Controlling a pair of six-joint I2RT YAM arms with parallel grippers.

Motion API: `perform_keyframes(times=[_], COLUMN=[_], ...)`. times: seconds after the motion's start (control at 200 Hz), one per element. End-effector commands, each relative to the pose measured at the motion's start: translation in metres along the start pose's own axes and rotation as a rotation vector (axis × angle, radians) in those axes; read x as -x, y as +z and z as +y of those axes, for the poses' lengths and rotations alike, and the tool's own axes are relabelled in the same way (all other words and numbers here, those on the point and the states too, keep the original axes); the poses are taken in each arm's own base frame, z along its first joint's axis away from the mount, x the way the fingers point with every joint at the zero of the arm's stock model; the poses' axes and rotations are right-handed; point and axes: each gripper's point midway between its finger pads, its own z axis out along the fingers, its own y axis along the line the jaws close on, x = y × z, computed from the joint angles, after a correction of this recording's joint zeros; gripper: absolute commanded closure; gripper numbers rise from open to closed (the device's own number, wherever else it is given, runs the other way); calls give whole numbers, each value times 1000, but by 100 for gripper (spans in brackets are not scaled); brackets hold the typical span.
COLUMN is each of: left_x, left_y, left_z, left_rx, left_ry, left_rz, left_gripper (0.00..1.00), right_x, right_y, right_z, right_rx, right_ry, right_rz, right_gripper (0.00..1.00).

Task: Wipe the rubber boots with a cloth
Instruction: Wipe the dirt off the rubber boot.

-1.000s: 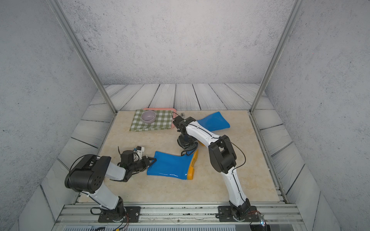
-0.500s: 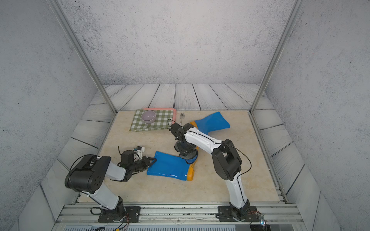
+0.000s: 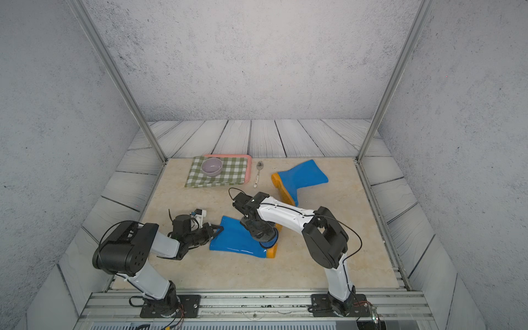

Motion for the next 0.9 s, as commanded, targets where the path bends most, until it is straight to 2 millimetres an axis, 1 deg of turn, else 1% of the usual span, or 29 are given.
perform_keyframes(times=[0.0,0.28,0.35,0.435,0.49,0.545,0.636,0.736,0.796,0.891], left_x=[-16,-15,-14,-13,-13,-12,-6,4,11,23], left_y=[-3,-3,-3,-2,-2,-2,-3,-9,-14,-24], left_z=[30,31,30,30,29,27,19,7,-1,-20], left_rx=[110,109,105,104,101,97,83,80,87,72], left_ry=[-65,-68,-63,-63,-64,-66,-67,-58,-47,-33], left_rz=[27,25,24,24,26,25,20,2,-13,-44], left_gripper=[100,100,100,100,100,100,100,100,100,100], right_x=[-29,-45,-49,-49,-47,-43,-37,-32,-31,-36], right_y=[-8,1,3,4,1,-6,-21,-40,-48,-56], right_z=[8,52,56,54,49,43,26,-1,-21,-53], right_rx=[33,157,168,156,138,127,109,109,108,126], right_ry=[-3,-81,-96,-97,-96,-90,-55,18,79,192], right_rz=[77,138,152,148,136,114,67,6,-29,-78], right_gripper=[100,100,100,100,100,100,100,100,100,100])
